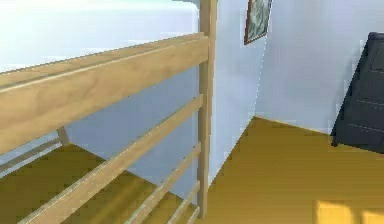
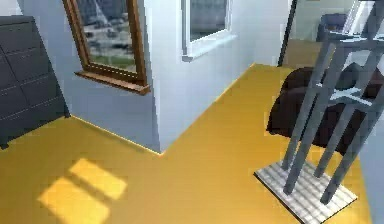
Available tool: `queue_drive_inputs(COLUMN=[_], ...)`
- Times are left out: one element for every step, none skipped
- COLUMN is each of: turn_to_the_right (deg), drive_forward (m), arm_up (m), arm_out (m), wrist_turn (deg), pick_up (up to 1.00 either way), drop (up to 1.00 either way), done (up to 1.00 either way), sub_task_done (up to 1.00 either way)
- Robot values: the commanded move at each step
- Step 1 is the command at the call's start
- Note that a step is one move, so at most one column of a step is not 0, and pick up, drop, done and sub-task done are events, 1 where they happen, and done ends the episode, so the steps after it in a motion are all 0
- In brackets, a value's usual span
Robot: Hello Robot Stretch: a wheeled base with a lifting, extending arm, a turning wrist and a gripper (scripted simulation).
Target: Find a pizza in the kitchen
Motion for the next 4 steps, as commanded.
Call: queue_drive_inputs(turn_to_the_right=[45.0,45.0,0.0,9.0], drive_forward=[0.0,0.0,1.0,0.0], arm_up=[0.0,0.0,0.0,0.0], arm_out=[0.0,0.0,0.0,0.0], wrist_turn=[0.0,0.0,0.0,0.0], pick_up=[0.0,0.0,0.0,0.0], drop=[0.0,0.0,0.0,0.0], done=[0.0,0.0,0.0,0.0], sub_task_done=[0.0,0.0,0.0,0.0])
